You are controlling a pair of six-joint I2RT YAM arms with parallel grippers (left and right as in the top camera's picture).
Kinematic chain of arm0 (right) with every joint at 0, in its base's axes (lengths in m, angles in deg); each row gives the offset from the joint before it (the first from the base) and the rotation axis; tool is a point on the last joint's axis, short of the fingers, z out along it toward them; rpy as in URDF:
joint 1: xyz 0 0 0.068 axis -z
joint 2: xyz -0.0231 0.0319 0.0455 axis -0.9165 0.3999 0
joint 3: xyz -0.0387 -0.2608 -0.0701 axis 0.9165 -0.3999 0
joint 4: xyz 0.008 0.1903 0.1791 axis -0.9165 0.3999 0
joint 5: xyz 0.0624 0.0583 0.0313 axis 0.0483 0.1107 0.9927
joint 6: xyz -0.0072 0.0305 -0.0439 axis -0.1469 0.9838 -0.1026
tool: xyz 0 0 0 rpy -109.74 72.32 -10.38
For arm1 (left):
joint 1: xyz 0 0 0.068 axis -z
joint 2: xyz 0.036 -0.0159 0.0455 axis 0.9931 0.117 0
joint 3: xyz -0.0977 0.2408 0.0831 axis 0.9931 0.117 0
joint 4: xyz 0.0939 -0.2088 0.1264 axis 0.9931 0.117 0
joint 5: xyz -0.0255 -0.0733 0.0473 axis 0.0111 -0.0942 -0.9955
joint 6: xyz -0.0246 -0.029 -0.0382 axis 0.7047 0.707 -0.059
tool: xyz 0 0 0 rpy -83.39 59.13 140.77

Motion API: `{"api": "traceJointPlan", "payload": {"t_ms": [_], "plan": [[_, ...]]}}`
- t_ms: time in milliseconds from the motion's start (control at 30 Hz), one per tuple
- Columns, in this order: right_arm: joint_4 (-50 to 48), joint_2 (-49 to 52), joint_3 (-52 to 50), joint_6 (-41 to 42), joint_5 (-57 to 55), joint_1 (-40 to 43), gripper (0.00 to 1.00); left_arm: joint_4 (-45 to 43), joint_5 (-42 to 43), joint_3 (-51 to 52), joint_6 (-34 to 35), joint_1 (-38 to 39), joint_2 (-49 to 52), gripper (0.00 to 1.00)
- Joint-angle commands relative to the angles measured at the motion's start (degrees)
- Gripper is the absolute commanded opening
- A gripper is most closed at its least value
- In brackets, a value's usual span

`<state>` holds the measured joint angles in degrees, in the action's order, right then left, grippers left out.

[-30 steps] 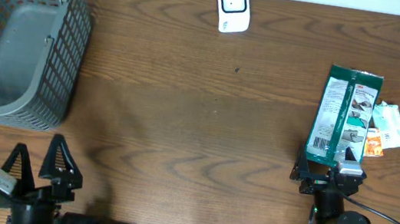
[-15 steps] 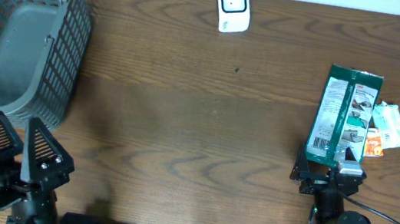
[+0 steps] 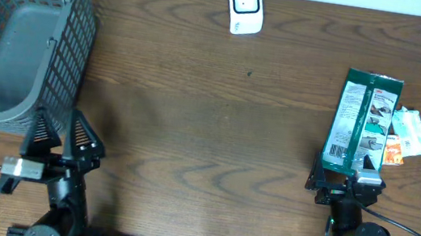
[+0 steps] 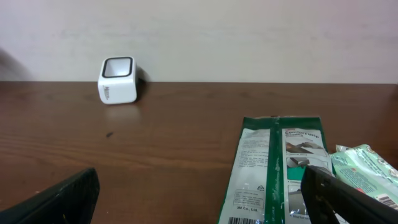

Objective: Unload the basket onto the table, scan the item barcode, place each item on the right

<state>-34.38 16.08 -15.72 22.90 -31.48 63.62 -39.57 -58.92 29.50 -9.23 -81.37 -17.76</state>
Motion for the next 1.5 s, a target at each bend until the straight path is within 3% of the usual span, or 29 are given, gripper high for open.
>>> {"api": "traceJointPlan", "payload": {"t_ms": [0, 167, 633, 1033, 1233, 1333, 1467], "plan": [[0.22, -0.37, -0.07, -0.46, -0.11, 0.48, 0.99, -0.57, 0.72, 2.16, -0.13, -0.28, -0.46, 0.85], [0.22, -0.37, -0.07, -0.44, -0.11, 0.48, 0.99, 0.44, 0.83, 4.94, -0.11, -0.28, -0.48, 0.85], [0.22, -0.37, -0.07, -0.46, -0.13, 0.48, 0.99, 21.11, 0.70, 4.92, -0.94, -0.28, -0.48, 0.85], [0.22, -0.37, -0.07, -0.46, -0.11, 0.48, 0.99, 32.15, 0.74, 4.92, -11.19, -0.28, -0.48, 0.85], [0.24, -0.35, -0.07, -0.44, -0.11, 0.48, 0.99, 32.33, 3.21, 4.92, -17.64, -0.28, -0.48, 0.85], [0.24, -0.35, -0.07, -0.46, -0.13, 0.48, 0.99, 32.37, 7.06, 4.92, -25.27, -0.28, -0.48, 0.85], [0.24, -0.35, -0.07, -0.46, -0.13, 0.48, 0.99, 32.79, 6.99, 4.92, -25.75, -0.28, -0.48, 0.85]]}}
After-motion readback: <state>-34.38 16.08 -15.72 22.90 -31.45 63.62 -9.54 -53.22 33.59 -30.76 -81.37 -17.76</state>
